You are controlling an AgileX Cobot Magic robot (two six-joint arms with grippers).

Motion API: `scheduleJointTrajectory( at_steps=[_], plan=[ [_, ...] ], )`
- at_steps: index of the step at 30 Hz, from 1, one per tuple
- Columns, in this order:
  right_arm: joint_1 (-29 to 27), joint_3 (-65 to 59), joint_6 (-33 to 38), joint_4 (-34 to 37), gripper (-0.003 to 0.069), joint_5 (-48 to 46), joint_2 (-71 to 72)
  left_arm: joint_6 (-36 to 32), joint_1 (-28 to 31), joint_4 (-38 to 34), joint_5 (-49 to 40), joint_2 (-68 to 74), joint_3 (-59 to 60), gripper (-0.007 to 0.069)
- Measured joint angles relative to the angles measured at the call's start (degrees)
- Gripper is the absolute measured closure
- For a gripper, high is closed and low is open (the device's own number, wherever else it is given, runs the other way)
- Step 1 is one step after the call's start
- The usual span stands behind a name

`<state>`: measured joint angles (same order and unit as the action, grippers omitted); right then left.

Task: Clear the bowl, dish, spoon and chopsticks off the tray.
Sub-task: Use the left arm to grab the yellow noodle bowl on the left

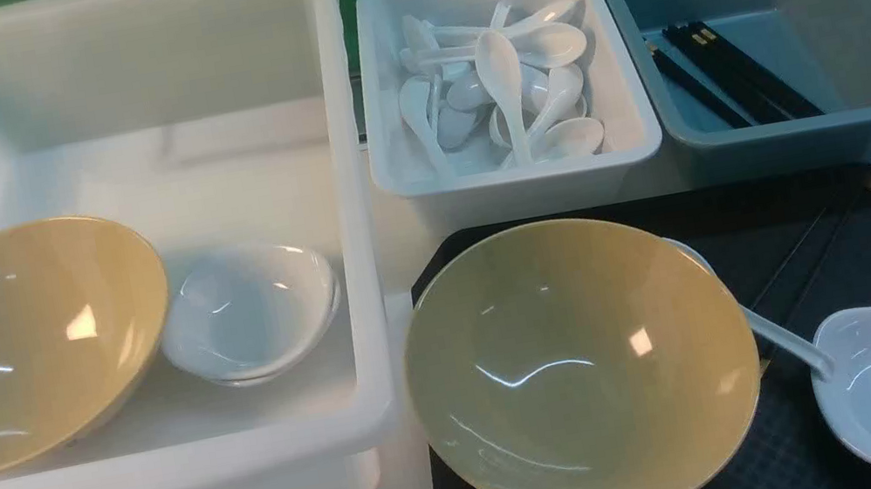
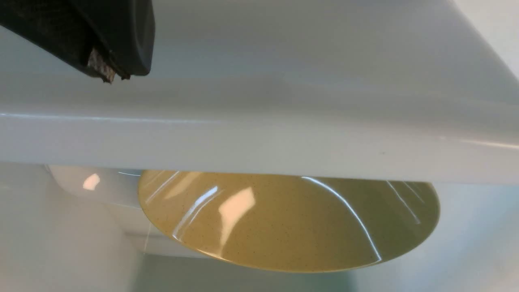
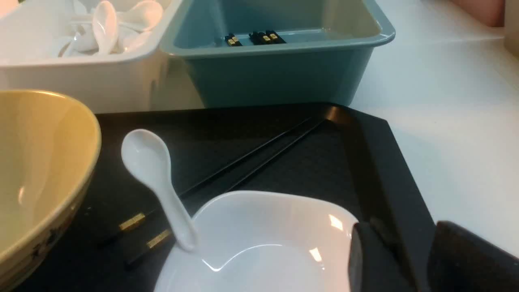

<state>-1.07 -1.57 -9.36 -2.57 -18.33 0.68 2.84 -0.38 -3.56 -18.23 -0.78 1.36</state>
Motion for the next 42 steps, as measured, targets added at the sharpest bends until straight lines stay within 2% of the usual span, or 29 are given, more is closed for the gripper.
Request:
scheduleJointTrajectory(
  at_steps=[37, 39, 42],
  plan=[
    [0.0, 0.0, 0.12, 0.0, 0.0421, 0.34, 0.0, -1.54, 0.0, 2.78, 0.4, 0.0, 0.0, 0.064],
    [0.0, -0.02, 0.12, 0.0, 0.0421, 1.86, 0.0, -1.59, 0.0, 2.93, 1.38, 0.0, 0.09, 0.064],
    [0.0, -0.02, 0.12, 0.0, 0.0421, 11.72, 0.0, -2.19, 0.0, 4.04, 8.8, 0.0, 0.09, 0.064]
  ],
)
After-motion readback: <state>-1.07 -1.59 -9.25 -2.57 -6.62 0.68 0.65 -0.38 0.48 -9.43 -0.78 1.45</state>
